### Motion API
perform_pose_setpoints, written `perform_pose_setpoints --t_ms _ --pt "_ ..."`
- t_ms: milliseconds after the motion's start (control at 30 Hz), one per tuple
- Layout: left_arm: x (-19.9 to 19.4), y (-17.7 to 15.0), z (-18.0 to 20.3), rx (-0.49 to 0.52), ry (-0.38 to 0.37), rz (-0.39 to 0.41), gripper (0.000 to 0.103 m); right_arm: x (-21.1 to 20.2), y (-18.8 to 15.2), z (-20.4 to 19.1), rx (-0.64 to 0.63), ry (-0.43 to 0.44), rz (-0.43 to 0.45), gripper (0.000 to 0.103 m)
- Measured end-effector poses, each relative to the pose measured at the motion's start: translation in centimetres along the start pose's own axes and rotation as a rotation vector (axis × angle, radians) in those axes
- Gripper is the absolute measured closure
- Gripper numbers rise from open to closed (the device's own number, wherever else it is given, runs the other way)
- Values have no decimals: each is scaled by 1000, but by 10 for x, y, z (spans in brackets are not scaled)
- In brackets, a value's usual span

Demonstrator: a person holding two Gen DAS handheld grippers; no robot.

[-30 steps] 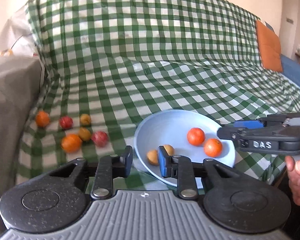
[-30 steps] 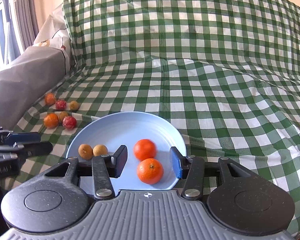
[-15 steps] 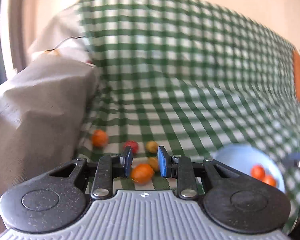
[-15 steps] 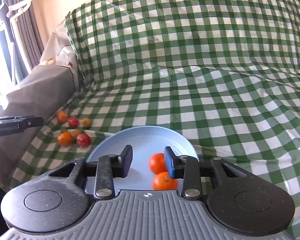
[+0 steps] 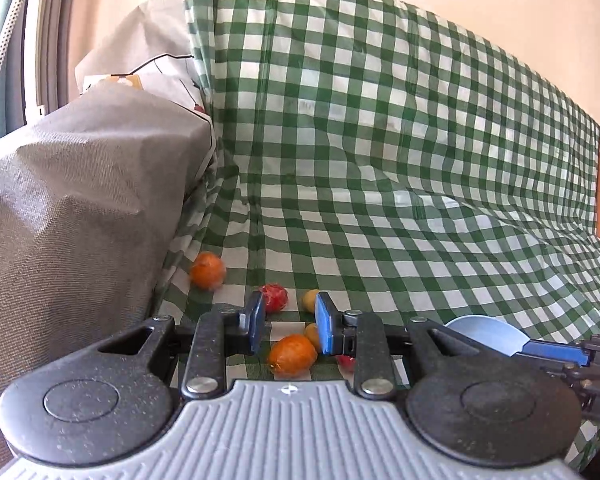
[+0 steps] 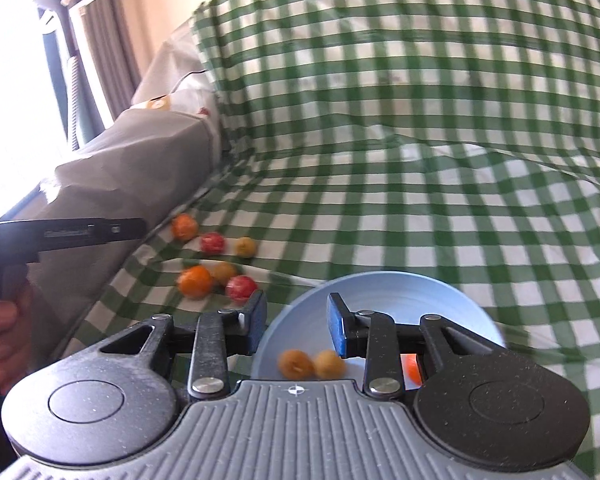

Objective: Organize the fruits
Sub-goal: 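Move both grippers back toward the fruit cluster, then grasp a tan round fruit with the left gripper while the right gripper grasps a red fruit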

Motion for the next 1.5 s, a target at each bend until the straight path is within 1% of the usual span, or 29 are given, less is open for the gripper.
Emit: perform_pose_setpoints --t_ms 167,367,600,933,1067,1233,1400,1500 --pt "7 0 -1 0 -1 -2 73 16 3 -29 -38 34 -9 68" --pt "17 1 -7 -24 3 3 73 36 5 -50 -66 47 -23 68" --pt "38 -2 -16 -68 0 -23 73 61 6 -58 -49 48 -57 68" --pt "70 -11 -25 -107 -1 -87 73 112 3 -60 -52 10 -120 68" --pt "80 -11 -24 -120 -36 -95 73 133 -4 -62 -70 7 -176 68" --pt "97 -7 -15 -77 -63 -92 73 152 -14 -64 -92 -4 -229 69" --pt "113 -1 5 -21 -144 -71 74 155 -16 -62 -72 -14 -232 71" --pt "126 -5 13 -10 -174 -107 74 153 -12 -53 -4 -35 -228 71"
Point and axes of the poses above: each gripper's, at about its wrist camera, not at the fingertips, and x roughly the way its jaws point, z to its right, y to its top, the point moved 10 cm from there along x, roughly the way its jaws point, and after that the axes turned 4 degrees about -y, right-handed, at the moved point
